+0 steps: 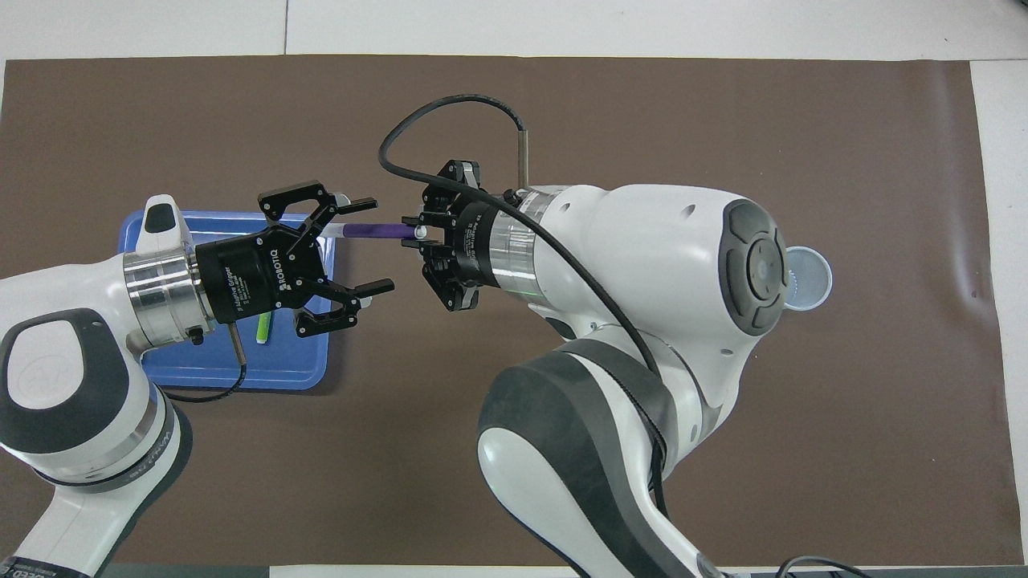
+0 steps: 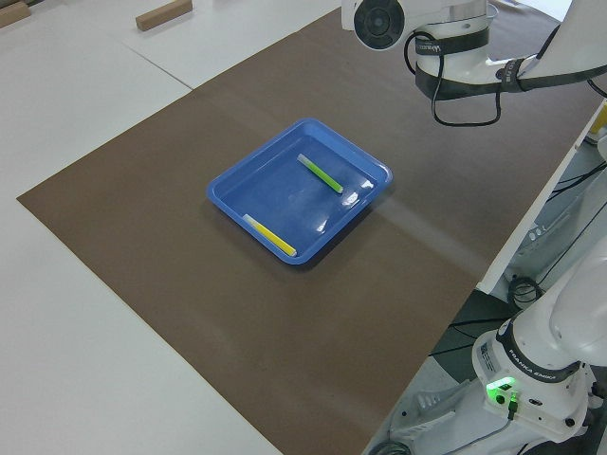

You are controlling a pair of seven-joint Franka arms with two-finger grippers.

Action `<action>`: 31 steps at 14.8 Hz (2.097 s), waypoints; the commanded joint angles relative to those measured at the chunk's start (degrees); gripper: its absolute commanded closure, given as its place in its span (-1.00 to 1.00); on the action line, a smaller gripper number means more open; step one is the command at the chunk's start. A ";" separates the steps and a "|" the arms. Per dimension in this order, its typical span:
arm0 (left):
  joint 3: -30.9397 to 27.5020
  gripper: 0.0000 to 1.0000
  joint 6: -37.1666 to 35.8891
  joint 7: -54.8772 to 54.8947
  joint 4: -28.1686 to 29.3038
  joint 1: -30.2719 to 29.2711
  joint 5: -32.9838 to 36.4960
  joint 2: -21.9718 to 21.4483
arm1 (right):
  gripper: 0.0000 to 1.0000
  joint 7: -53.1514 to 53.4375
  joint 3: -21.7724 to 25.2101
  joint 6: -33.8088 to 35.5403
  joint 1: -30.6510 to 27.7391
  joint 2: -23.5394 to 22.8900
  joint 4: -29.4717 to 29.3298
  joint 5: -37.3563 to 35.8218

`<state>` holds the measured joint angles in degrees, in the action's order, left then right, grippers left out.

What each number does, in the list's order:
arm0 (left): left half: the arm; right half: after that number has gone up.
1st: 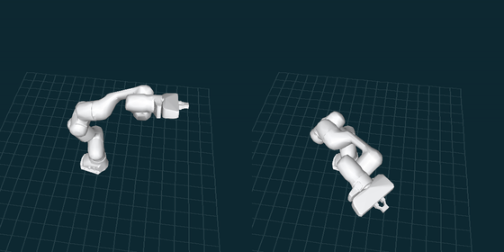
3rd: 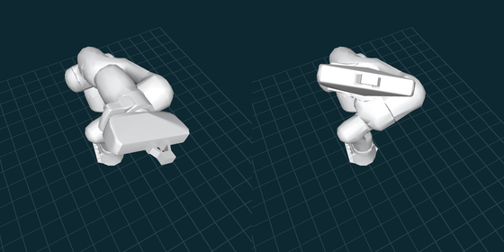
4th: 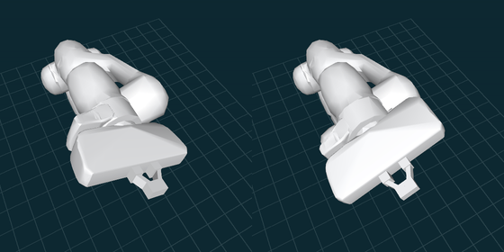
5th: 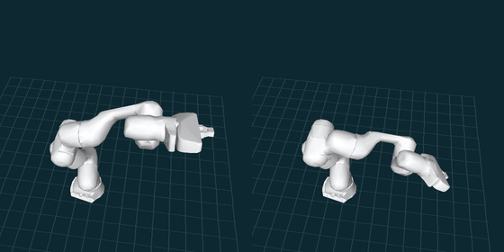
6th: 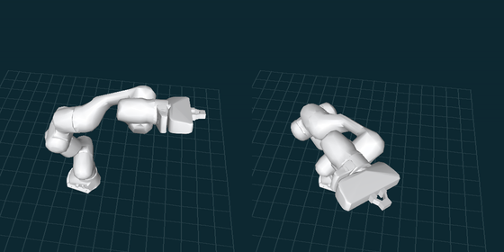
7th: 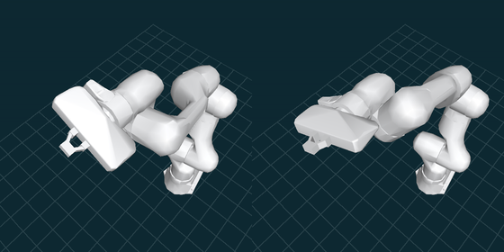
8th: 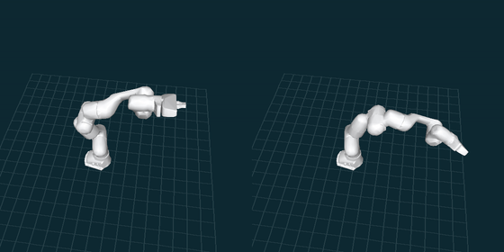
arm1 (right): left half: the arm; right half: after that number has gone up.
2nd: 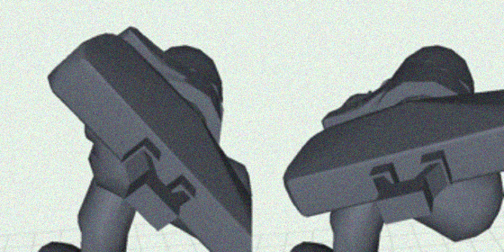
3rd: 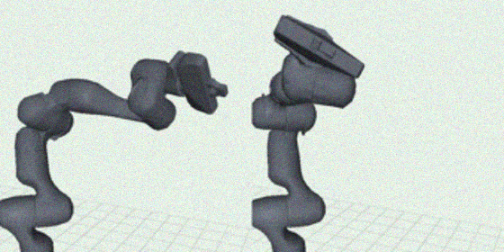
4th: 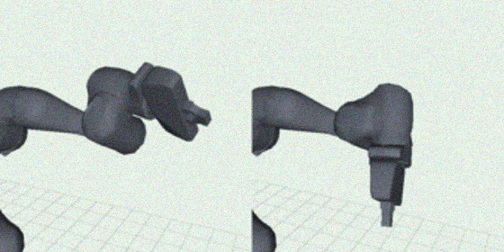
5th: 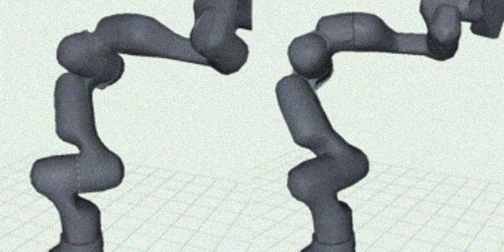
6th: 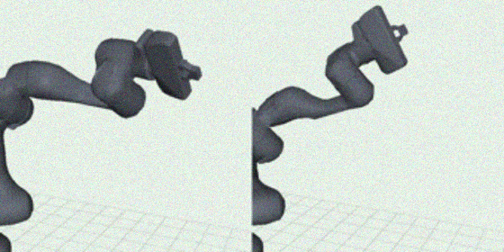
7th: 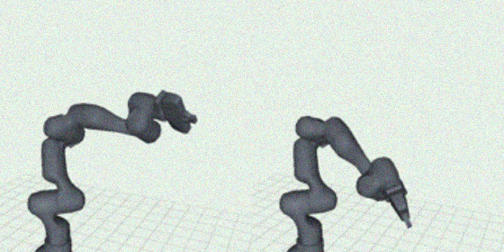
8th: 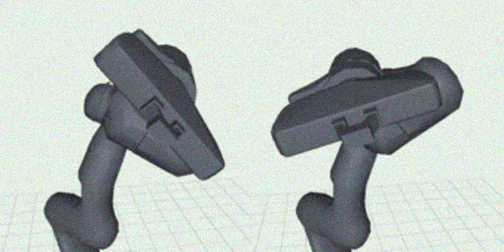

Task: Right arm passes pens to left for tray arrangement
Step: 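Pass the purple pen from the right gripper to the left gripper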

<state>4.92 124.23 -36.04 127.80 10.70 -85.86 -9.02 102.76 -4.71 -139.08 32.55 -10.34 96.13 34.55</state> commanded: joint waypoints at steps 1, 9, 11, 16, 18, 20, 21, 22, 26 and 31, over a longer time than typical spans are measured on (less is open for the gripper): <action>-0.71 -0.49 -0.21 -0.08 2.01 -0.76 -1.16 -2.31 | 1.00 0.87 0.22 -0.49 0.24 -0.30 -0.41 0.26; -0.79 -0.07 -2.06 1.32 3.06 -2.79 -1.07 -2.67 | 1.00 0.69 0.22 -0.23 0.24 -0.12 0.02 -0.27; -0.79 0.06 -1.97 1.41 3.07 -2.88 -1.07 -2.76 | 1.00 0.69 0.22 -0.23 0.24 -0.12 0.02 -0.36; -0.79 1.00 -1.97 1.41 3.15 -2.88 -0.98 -2.76 | 1.00 0.52 0.22 -0.23 0.15 -0.12 0.11 -0.45; -0.79 1.00 -1.53 1.41 3.15 -2.88 -0.98 -2.76 | 1.00 0.43 0.22 -0.23 0.15 -0.12 0.20 -0.45; -0.79 1.00 -1.53 1.33 3.06 -2.88 -0.98 -2.76 | 1.00 0.43 0.22 -0.14 0.15 -0.03 0.20 -0.62; -0.79 1.00 -1.53 1.24 3.06 -2.97 -0.98 -2.76 | 1.00 0.43 0.22 -0.14 0.15 -0.03 0.20 -0.71; -0.71 1.00 -1.45 1.15 3.15 -2.88 -0.98 -2.76 | 1.00 0.43 0.22 -0.14 0.15 -0.12 0.20 -0.71; -0.79 1.00 -1.71 1.06 3.06 -2.97 -0.98 -2.76 | 0.80 -0.27 0.22 0.39 -0.29 -0.12 0.20 -1.15; -0.79 1.00 -1.27 0.80 3.06 -2.97 -0.98 -2.67 | -1.00 -1.07 0.31 1.00 -1.96 -0.21 -0.06 -4.12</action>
<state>4.29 123.22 -35.50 129.18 8.04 -85.91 -9.95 102.55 -4.04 -138.78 32.01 -10.48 96.19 32.79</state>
